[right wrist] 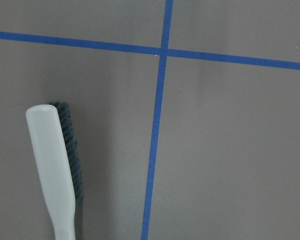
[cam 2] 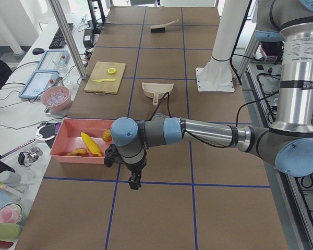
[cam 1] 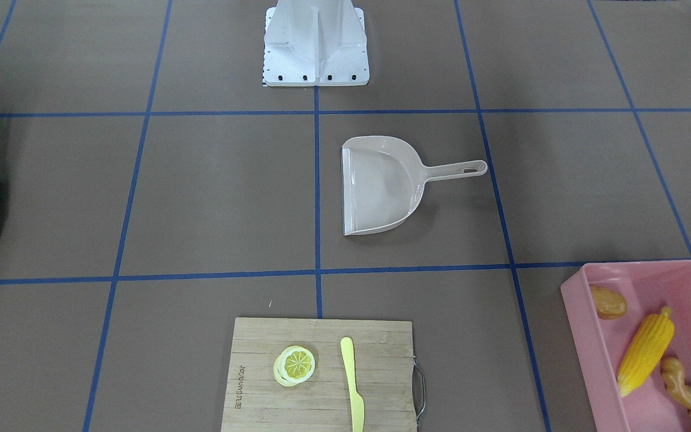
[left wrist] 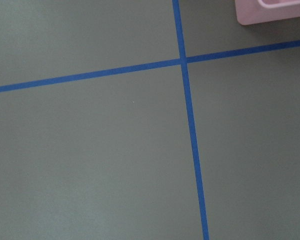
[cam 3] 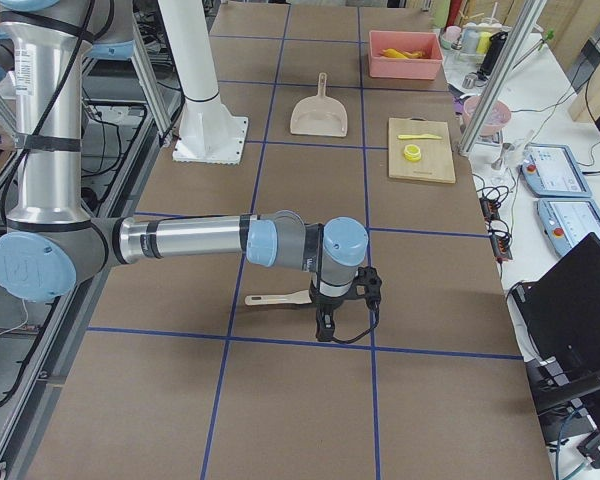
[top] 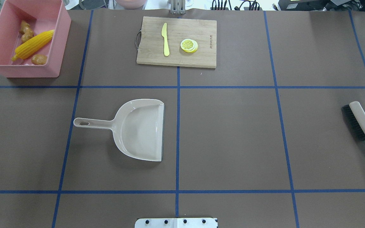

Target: Sweep and dump trash into bin

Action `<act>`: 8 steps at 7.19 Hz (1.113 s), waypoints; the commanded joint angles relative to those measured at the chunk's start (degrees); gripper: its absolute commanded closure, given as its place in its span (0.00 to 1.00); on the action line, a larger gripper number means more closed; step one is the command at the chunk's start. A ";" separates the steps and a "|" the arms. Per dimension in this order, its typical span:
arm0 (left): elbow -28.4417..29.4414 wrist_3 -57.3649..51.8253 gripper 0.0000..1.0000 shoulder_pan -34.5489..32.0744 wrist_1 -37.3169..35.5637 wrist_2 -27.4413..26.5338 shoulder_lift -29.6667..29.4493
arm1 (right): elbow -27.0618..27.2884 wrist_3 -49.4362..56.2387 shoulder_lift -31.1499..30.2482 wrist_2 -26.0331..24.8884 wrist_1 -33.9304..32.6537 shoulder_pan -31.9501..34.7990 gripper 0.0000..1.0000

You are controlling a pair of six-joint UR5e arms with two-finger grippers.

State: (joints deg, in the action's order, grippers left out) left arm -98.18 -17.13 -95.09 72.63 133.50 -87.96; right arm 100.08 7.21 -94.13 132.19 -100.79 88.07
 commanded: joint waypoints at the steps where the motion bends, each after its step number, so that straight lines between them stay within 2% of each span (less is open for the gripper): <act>1: 1.13 7.60 0.02 -0.01 6.69 0.62 1.82 | 0.03 0.00 0.00 0.00 -0.02 0.00 0.00; 2: 2.54 9.03 0.02 0.07 11.61 0.62 3.22 | 0.03 0.00 0.00 0.00 -0.02 0.00 0.00; 3: 2.29 11.22 0.02 0.08 12.61 1.49 3.23 | 0.03 0.00 0.00 0.00 -0.02 0.00 0.00; 8: 0.62 11.15 0.02 0.25 12.45 1.41 2.36 | -0.06 0.00 0.00 0.00 -0.02 0.00 0.00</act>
State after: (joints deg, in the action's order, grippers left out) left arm -97.32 -5.78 -94.89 85.08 135.04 -85.50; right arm 100.10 7.21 -94.13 132.19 -100.81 88.07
